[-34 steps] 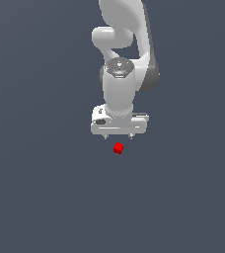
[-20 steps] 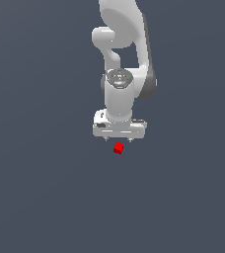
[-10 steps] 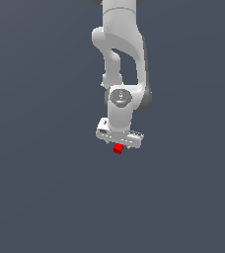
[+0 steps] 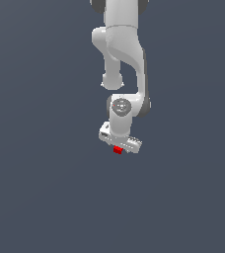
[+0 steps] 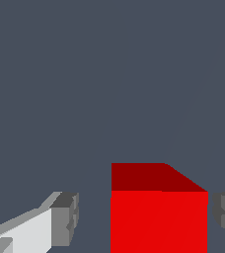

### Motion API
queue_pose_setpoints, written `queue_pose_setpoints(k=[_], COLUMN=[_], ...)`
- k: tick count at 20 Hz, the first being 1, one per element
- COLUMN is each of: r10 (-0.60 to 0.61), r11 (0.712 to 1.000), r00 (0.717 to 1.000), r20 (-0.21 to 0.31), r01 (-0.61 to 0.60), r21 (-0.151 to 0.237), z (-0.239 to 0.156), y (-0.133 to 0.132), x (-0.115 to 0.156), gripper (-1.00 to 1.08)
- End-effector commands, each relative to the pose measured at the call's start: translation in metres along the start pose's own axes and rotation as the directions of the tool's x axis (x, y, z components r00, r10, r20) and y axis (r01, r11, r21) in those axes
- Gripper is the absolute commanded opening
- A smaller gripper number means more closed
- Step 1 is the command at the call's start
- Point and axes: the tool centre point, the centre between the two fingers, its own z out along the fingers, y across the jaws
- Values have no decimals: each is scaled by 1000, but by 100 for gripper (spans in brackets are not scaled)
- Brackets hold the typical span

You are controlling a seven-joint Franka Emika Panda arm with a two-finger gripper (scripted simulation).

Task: Pick up the red cube and move it to a goal position.

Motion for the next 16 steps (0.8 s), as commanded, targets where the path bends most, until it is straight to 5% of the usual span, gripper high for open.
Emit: queue_pose_setpoints(k=[1,2,3,16], r10=[12,13,13,13], r11=[1000,1000,1000,1000], r00=[1000,1000,1000,1000], r20=[-1,0,0,-1], r01=[-12,-13,-13,-13], r21=[0,0,0,0], z=[4,4,4,1], y=[0,0,0,-2], x=[0,0,0,1], gripper=[100,100,-100,-100])
